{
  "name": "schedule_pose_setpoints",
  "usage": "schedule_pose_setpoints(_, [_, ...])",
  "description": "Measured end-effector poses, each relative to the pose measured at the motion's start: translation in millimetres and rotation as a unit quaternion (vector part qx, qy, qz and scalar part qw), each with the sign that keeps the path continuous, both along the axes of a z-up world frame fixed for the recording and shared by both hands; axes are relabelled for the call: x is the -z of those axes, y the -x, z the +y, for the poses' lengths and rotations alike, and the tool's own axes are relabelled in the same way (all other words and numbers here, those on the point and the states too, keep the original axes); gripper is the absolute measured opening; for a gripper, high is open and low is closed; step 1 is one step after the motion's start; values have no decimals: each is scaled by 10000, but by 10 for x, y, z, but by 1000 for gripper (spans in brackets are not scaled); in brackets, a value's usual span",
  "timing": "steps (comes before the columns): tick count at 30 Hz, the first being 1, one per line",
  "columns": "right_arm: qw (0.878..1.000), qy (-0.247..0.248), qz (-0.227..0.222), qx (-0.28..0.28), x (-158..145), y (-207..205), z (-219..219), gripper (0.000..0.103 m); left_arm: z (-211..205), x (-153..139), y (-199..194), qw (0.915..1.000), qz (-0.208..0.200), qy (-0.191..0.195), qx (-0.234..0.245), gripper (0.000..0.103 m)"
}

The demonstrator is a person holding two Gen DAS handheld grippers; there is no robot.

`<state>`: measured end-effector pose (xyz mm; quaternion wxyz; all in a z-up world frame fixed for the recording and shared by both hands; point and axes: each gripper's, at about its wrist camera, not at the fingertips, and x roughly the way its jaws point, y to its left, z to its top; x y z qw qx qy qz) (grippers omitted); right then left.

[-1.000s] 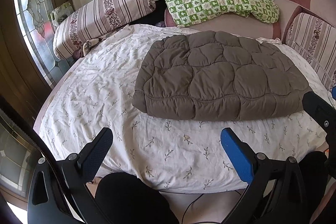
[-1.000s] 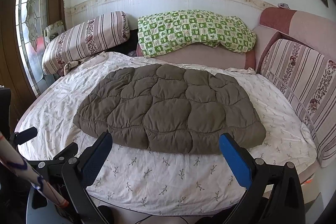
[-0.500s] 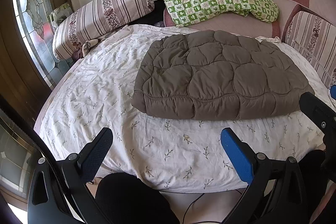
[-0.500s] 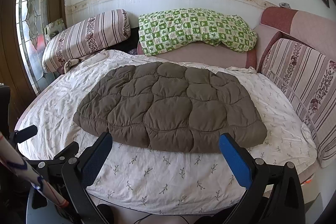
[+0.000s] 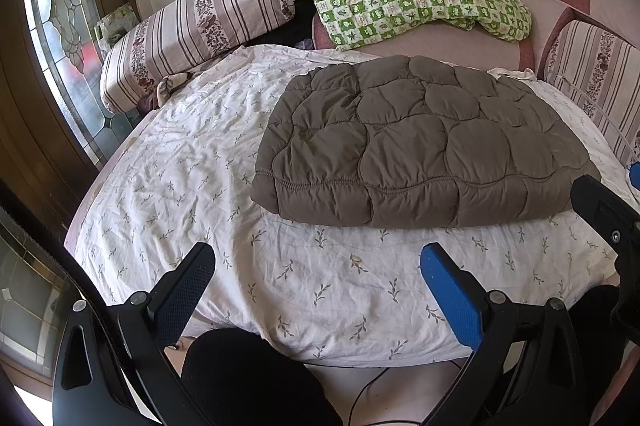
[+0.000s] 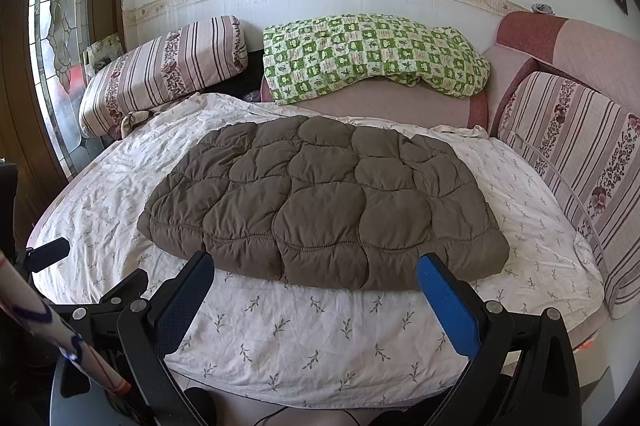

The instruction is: Fold large clothes

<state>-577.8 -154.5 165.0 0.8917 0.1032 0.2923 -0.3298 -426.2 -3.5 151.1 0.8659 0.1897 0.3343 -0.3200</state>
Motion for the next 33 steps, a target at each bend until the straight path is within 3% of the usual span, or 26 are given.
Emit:
schedule_pose_setpoints(25, [10000, -7, -1, 0, 11, 16, -28, 103, 11, 0, -3, 10000, 0, 2, 7, 102])
schedule_pose_setpoints(30, [10000, -3, -10, -22, 20, 26, -32, 103, 75, 41, -67, 9983, 455, 259, 248, 102])
schedule_pose_setpoints(33, [10000, 29, -48, -7, 18, 31, -24, 103, 116, 27, -61, 9990, 290, 299, 156, 102])
